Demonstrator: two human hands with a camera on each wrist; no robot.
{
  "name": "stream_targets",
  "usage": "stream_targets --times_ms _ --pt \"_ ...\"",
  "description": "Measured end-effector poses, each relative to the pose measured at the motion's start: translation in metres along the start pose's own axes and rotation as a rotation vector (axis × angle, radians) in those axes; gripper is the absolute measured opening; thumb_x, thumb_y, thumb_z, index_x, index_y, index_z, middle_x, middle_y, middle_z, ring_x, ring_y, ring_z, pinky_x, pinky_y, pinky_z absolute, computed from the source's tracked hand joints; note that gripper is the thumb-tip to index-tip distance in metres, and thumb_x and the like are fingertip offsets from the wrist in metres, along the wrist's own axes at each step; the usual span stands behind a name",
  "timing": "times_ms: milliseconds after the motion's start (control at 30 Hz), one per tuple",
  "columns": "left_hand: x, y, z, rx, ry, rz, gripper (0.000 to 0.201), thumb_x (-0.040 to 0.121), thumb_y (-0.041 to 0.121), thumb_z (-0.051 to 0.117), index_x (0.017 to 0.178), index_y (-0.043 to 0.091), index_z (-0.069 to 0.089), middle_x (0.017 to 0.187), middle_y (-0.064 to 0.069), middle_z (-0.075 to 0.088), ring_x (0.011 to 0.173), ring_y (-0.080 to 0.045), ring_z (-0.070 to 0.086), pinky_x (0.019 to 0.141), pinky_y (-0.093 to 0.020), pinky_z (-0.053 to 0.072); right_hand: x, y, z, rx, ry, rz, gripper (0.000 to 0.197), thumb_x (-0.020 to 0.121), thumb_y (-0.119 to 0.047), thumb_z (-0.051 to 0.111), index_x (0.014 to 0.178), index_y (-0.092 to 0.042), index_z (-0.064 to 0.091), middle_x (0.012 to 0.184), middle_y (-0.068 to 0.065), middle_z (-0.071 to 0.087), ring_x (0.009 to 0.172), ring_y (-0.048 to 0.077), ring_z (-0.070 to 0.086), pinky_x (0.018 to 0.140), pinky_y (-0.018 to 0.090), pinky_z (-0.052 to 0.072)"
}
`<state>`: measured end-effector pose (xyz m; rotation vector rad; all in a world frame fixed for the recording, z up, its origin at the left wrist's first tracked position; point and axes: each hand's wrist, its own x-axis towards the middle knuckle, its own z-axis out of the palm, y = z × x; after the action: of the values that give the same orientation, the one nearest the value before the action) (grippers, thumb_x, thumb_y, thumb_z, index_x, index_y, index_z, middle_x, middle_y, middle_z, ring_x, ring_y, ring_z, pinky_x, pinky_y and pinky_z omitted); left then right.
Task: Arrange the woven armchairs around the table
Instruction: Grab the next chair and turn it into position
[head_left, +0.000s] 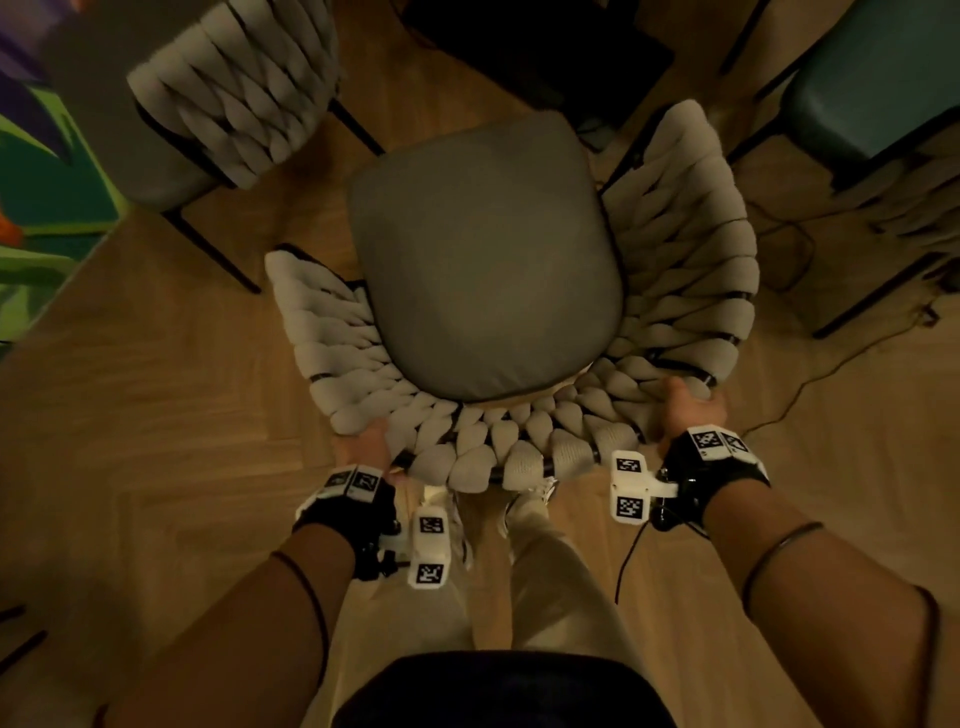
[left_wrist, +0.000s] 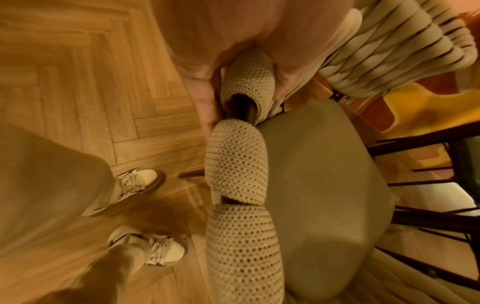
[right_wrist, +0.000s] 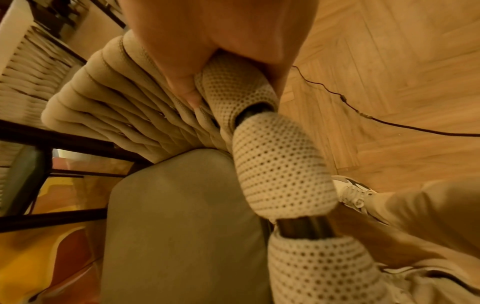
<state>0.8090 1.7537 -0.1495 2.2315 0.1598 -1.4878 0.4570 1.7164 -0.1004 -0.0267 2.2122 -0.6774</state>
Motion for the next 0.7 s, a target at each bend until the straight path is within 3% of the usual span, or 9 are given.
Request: stream_targets --times_ms 100,200,267,400,500,600,700 --pt "0.025 0.031 -0.007 -0.033 -0.067 0.044 0.08 0.064 0.038 0.07 0.139 0.023 0.047 0.128 -0.013 0.062 0.103 -0.042 0.064 0.068 -0.054 0.058 -0.012 0.003 0.007 -0.009 0.01 0.057 0.072 0.087 -0.033 0.062 0.151 -0.023 0.03 0.136 0.009 0.053 0.118 0.038 0.054 0.095 0.046 0.048" --pt "0.073 0.064 -0.014 0.103 -0.118 0.067 0.084 0.056 0.037 0.073 0.136 0.021 0.05 0.128 -0.013 0.062 0.102 -0.04 0.064 0.06 -0.054 0.059 -0.03 0.01 0.018 0.004 0.028 0.127 0.077 0.083 -0.038 0.064 0.15 -0.022 0.031 0.136 0.012 0.054 0.113 0.04 0.058 0.092 0.048 0.05" --pt "0.069 0.096 -0.015 0.162 -0.12 0.102 0.087 0.049 0.041 0.073 0.131 0.02 0.054 0.125 -0.013 0.064 0.099 -0.04 0.066 0.061 -0.053 0.058 -0.041 0.017 0.026 0.029 0.023 0.173 0.076 0.081 -0.039 0.066 0.147 -0.019 0.034 0.128 0.014 0.057 0.107 0.04 0.061 0.09 0.05 0.052" --pt "0.044 0.152 -0.016 0.249 -0.095 0.235 0.073 0.063 0.04 0.07 0.129 0.017 0.051 0.124 -0.013 0.063 0.097 -0.04 0.067 0.06 -0.055 0.059 -0.064 0.03 0.051 0.145 0.02 0.282 0.082 0.073 -0.037 0.073 0.143 -0.014 0.037 0.111 0.016 0.059 0.078 0.034 0.062 0.083 0.051 0.056" --pt "0.039 0.185 -0.012 0.303 -0.073 0.3 0.058 0.079 0.029 0.07 0.13 0.015 0.047 0.128 -0.014 0.058 0.103 -0.043 0.063 0.069 -0.062 0.057 -0.07 0.038 0.07 0.277 0.016 0.33 0.091 0.064 -0.033 0.078 0.143 -0.015 0.037 0.121 0.019 0.062 0.089 0.037 0.067 0.071 0.047 0.059" --pt "0.04 0.209 -0.005 0.374 -0.055 0.352 0.053 0.084 0.026 0.067 0.13 0.013 0.045 0.129 -0.017 0.057 0.104 -0.044 0.062 0.072 -0.064 0.056 -0.075 0.033 0.082 0.368 -0.004 0.334 0.077 0.074 -0.026 0.077 0.141 -0.012 0.041 0.122 0.017 0.062 0.09 0.033 0.066 0.059 0.037 0.057" --pt "0.042 0.229 0.001 0.438 -0.035 0.407 0.056 0.082 0.027 0.065 0.131 0.011 0.045 0.126 -0.019 0.058 0.098 -0.044 0.065 0.072 -0.063 0.057 -0.076 0.026 0.088 0.422 -0.064 0.306 0.05 0.083 -0.027 0.071 0.127 -0.013 0.053 0.106 0.011 0.066 0.082 0.028 0.065 0.059 0.037 0.054"
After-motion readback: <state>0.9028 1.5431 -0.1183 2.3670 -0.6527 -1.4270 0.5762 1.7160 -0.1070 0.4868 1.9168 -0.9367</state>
